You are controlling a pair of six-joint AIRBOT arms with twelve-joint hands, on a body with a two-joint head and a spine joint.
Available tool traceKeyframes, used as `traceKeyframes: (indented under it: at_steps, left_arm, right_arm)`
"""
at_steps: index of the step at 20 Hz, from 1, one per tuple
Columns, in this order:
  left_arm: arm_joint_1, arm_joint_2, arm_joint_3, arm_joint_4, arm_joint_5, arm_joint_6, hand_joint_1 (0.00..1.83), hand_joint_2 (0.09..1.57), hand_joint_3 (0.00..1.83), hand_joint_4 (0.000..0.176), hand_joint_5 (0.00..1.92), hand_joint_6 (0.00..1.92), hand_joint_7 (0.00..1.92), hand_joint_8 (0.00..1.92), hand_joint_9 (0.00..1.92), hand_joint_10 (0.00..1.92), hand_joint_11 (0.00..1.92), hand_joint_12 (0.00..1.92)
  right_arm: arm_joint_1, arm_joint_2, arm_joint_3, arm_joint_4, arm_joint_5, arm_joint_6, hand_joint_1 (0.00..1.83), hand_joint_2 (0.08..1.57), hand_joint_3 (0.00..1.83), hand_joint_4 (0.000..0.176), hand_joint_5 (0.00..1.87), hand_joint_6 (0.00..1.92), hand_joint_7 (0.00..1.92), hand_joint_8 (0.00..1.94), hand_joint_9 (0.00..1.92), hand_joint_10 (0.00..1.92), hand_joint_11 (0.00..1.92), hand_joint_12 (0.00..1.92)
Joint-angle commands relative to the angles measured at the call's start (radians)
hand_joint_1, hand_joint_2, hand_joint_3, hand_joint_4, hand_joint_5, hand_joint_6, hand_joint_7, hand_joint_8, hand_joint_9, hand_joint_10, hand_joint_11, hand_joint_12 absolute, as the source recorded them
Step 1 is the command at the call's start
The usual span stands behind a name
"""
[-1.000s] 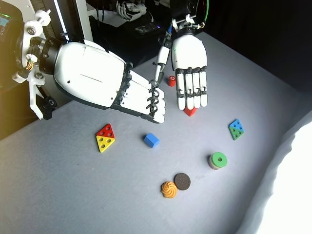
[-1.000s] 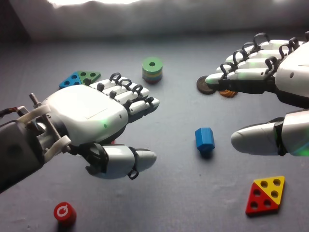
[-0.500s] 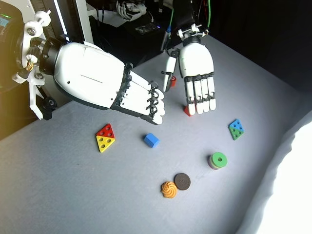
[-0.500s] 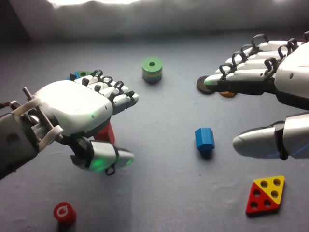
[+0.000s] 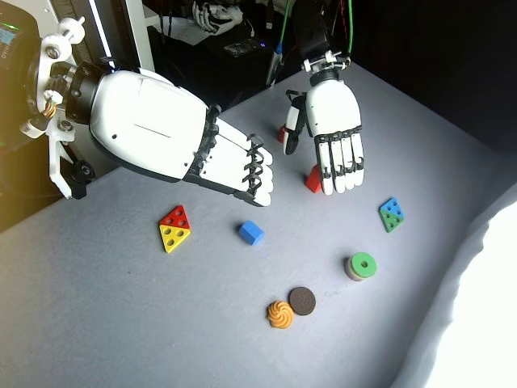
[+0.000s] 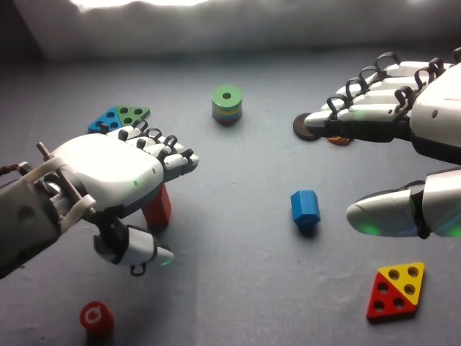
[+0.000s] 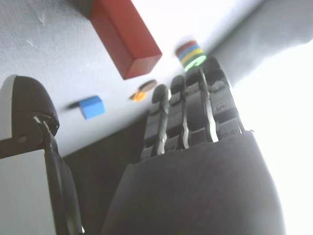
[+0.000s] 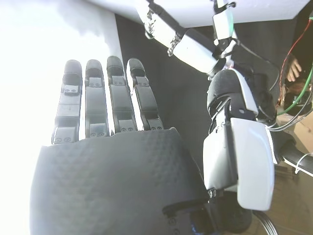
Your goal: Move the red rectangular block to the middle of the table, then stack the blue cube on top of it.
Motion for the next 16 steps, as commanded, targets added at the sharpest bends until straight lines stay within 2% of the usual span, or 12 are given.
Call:
traceKeyframes:
  at_steps: [1,3,4,5,6,9,10,11,12,14,16]
  left_arm:
    - [-0.002,0.0,0.008,0.023,-0.087,0.003,0.76,1.02,0.0,0.0,0.21,0.02,0.19,0.01,0.14,0.01,0.0,0.43]
    - [-0.001,-0.013,0.02,0.01,-0.092,0.003,0.76,1.03,0.0,0.0,0.22,0.01,0.2,0.01,0.14,0.01,0.0,0.45]
    - [-0.001,-0.021,0.028,0.004,-0.092,0.003,0.66,1.04,0.01,0.013,0.25,0.02,0.19,0.0,0.13,0.0,0.0,0.45]
    - [-0.001,-0.025,0.033,0.0,-0.095,0.003,0.59,1.07,0.01,0.037,0.28,0.01,0.11,0.0,0.06,0.0,0.0,0.4]
    - [-0.002,-0.031,0.04,-0.007,-0.102,0.003,0.58,1.07,0.0,0.042,0.33,0.01,0.09,0.0,0.06,0.0,0.0,0.38]
    - [-0.005,-0.041,0.054,-0.019,-0.113,0.003,0.59,1.05,0.0,0.038,0.4,0.01,0.08,0.0,0.05,0.0,0.0,0.33]
    - [-0.005,-0.045,0.061,-0.023,-0.116,0.003,0.6,1.03,0.0,0.05,0.45,0.01,0.1,0.0,0.06,0.0,0.0,0.34]
    - [-0.005,-0.047,0.064,-0.026,-0.116,0.003,0.61,1.03,0.0,0.048,0.47,0.0,0.12,0.0,0.07,0.0,0.0,0.31]
    - [-0.004,-0.049,0.069,-0.03,-0.116,0.004,0.62,1.04,0.0,0.034,0.47,0.01,0.11,0.0,0.05,0.0,0.0,0.22]
    - [0.001,-0.05,0.074,-0.036,-0.116,0.004,0.61,1.04,0.0,0.035,0.46,0.0,0.11,0.0,0.06,0.0,0.0,0.17]
    - [0.003,-0.05,0.078,-0.039,-0.116,0.004,0.6,1.05,0.0,0.039,0.48,0.0,0.11,0.0,0.07,0.0,0.0,0.23]
  right_arm:
    - [0.014,0.011,-0.002,0.002,0.107,0.005,0.14,1.16,0.0,0.0,0.19,0.01,0.19,0.01,0.16,0.01,0.0,0.48]
    - [0.014,0.011,-0.003,0.002,0.106,0.006,0.16,1.16,0.0,0.0,0.19,0.0,0.18,0.0,0.15,0.0,0.0,0.47]
    - [0.014,0.011,-0.003,0.002,0.106,0.006,0.15,1.16,0.0,0.0,0.18,0.0,0.17,0.0,0.15,0.0,0.0,0.47]
    - [0.014,0.011,-0.003,0.002,0.106,0.006,0.15,1.15,0.0,0.0,0.18,0.0,0.17,0.0,0.14,0.0,0.0,0.42]
    - [0.014,0.011,-0.003,0.002,0.106,0.006,0.12,1.15,0.0,0.0,0.18,0.0,0.17,0.0,0.15,0.0,0.0,0.43]
    - [0.014,0.011,-0.003,0.002,0.105,0.007,0.13,1.14,0.0,0.0,0.17,0.0,0.17,0.0,0.15,0.0,0.0,0.43]
    - [0.014,0.011,-0.003,0.002,0.105,0.008,0.15,1.13,0.0,0.0,0.17,0.0,0.17,0.0,0.15,0.01,0.0,0.43]
    - [0.014,0.011,-0.003,0.002,0.105,0.009,0.15,1.13,0.0,0.0,0.16,0.0,0.16,0.0,0.15,0.0,0.0,0.41]
    - [0.014,0.011,-0.003,0.002,0.105,0.01,0.13,1.13,0.0,0.0,0.17,0.0,0.16,0.0,0.15,0.0,0.0,0.43]
    - [0.015,0.011,-0.003,0.002,0.105,0.011,0.13,1.13,0.0,0.0,0.17,0.0,0.16,0.0,0.15,0.0,0.0,0.42]
    - [0.015,0.011,-0.004,0.002,0.103,0.014,0.14,1.12,0.0,0.0,0.18,0.0,0.17,0.0,0.15,0.0,0.0,0.42]
